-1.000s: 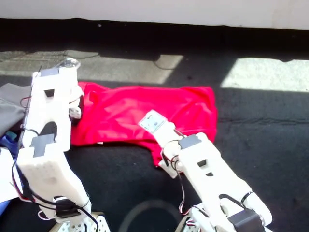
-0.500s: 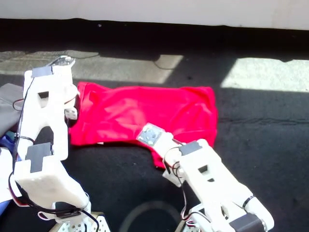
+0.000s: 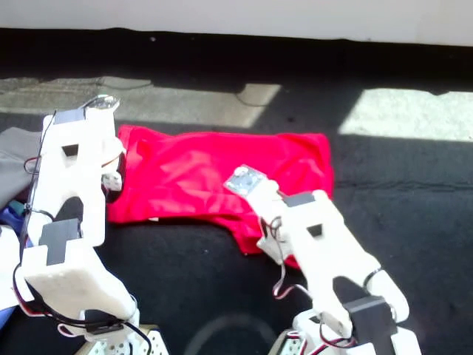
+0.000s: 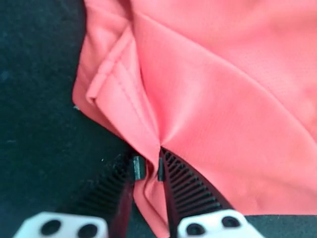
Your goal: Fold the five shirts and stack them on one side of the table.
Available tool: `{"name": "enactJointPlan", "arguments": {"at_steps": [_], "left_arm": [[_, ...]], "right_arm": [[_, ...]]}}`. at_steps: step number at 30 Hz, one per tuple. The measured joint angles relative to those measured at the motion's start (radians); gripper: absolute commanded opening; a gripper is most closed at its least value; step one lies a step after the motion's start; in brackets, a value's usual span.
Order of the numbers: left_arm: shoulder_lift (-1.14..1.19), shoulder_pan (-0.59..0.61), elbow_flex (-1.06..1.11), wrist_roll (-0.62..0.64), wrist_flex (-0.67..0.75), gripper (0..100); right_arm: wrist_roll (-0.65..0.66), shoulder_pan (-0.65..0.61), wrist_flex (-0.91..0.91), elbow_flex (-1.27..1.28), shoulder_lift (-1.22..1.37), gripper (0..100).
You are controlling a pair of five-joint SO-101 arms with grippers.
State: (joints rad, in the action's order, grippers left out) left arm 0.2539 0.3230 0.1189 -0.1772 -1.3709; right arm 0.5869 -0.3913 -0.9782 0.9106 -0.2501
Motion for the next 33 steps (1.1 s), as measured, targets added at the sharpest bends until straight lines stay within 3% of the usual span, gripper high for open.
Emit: {"name": "enactJointPlan", "arguments": {"at_steps": [7,14,19,23,33], "left_arm": [[0.000,-0.002,0.008,0.000,0.000,1],[0.000,-0.002,0.008,0.000,0.000,1],[0.000,-0.002,0.008,0.000,0.000,1],[0.000,-0.002,0.008,0.000,0.000,1],[0.000,-0.002,0.011,0.000,0.034,1]], "right_arm": [[0.000,0.060,-0.083,-0.267,0.008,0.5],[0.000,0.106,-0.084,-0.605,0.301,1.4],[0.000,0.106,-0.140,-0.868,0.555,17.8],[0.000,0.114,-0.224,-1.073,0.718,16.9],[-0.258,0.210,-0.302,-1.465,0.784,15.6]]}}
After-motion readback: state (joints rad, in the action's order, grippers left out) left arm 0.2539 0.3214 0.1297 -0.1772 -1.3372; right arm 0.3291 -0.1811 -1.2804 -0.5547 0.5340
